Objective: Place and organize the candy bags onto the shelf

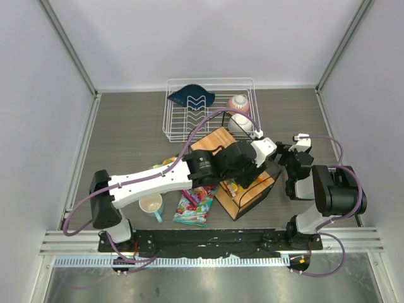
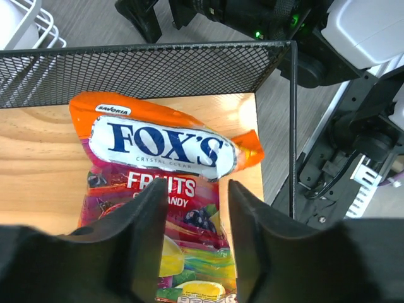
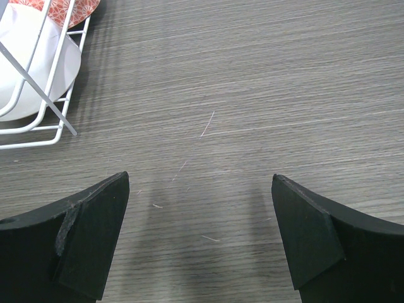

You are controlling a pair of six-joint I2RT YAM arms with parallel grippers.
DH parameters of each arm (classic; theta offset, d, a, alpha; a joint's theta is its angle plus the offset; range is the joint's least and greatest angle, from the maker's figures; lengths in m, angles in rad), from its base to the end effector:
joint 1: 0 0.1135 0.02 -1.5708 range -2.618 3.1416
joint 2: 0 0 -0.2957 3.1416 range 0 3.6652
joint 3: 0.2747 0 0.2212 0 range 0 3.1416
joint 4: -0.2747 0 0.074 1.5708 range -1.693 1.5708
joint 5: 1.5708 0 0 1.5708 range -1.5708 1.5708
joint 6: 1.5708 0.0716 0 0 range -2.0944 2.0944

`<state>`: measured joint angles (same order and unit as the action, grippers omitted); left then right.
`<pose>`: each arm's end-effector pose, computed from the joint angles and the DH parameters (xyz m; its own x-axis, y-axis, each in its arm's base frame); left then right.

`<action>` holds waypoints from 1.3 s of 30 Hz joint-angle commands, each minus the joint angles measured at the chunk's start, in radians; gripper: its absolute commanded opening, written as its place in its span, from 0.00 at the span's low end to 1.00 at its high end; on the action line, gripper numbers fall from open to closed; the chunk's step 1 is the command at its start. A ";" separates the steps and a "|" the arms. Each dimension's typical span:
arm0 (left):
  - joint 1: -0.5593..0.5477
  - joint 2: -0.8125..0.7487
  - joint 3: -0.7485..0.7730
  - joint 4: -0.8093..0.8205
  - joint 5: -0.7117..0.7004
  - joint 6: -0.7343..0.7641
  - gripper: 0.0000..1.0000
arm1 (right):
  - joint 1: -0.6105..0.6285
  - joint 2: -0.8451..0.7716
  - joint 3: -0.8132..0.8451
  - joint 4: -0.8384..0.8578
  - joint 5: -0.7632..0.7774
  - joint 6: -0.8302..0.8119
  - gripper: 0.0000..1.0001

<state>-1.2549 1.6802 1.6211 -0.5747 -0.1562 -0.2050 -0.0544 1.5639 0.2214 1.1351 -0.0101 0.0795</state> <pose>0.1302 -0.3625 0.3690 -0.3633 0.4644 -0.8077 0.8437 0.5317 -0.0738 0.2667 -0.0138 0.1854 -0.2014 0.0905 -0.9753 0.0607 0.9950 0.0798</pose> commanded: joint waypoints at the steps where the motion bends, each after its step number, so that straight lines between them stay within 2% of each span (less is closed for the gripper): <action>1: -0.005 -0.040 0.026 0.039 -0.014 -0.017 0.58 | 0.004 -0.024 0.018 0.048 0.004 -0.018 1.00; 2: -0.005 -0.053 0.025 0.038 -0.014 -0.011 0.67 | 0.004 -0.024 0.019 0.048 0.004 -0.018 1.00; 3: -0.005 -0.057 0.025 0.038 -0.016 -0.011 0.70 | 0.004 -0.024 0.018 0.046 0.004 -0.018 1.00; 7: -0.005 -0.080 0.033 0.019 -0.023 -0.004 0.80 | 0.004 -0.025 0.019 0.046 0.004 -0.018 1.00; 8: -0.005 -0.086 0.031 0.019 -0.023 -0.005 0.85 | 0.004 -0.024 0.019 0.048 0.004 -0.018 1.00; 14: -0.005 -0.134 0.029 0.009 -0.075 -0.002 0.98 | 0.004 -0.024 0.018 0.048 0.004 -0.018 1.00; 20: -0.001 -0.265 -0.047 -0.007 -0.181 -0.052 1.00 | 0.004 -0.024 0.019 0.046 0.004 -0.018 1.00; 25: 0.005 -0.444 -0.297 -0.004 -0.294 -0.180 1.00 | 0.004 -0.024 0.019 0.048 0.004 -0.018 1.00; 30: 0.005 -0.588 -0.524 -0.033 -0.322 -0.363 1.00 | 0.004 -0.025 0.019 0.046 0.004 -0.018 1.00; 35: -0.006 -0.623 -0.743 0.033 -0.256 -0.503 1.00 | 0.004 -0.024 0.019 0.046 0.004 -0.018 1.00; 39: -0.043 -0.657 -0.865 0.088 -0.292 -0.576 1.00 | 0.004 -0.025 0.019 0.046 0.004 -0.020 1.00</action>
<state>-1.2671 1.0702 0.8371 -0.5777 -0.4229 -0.6510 -0.0544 1.5639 0.2214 1.1351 -0.0097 0.0792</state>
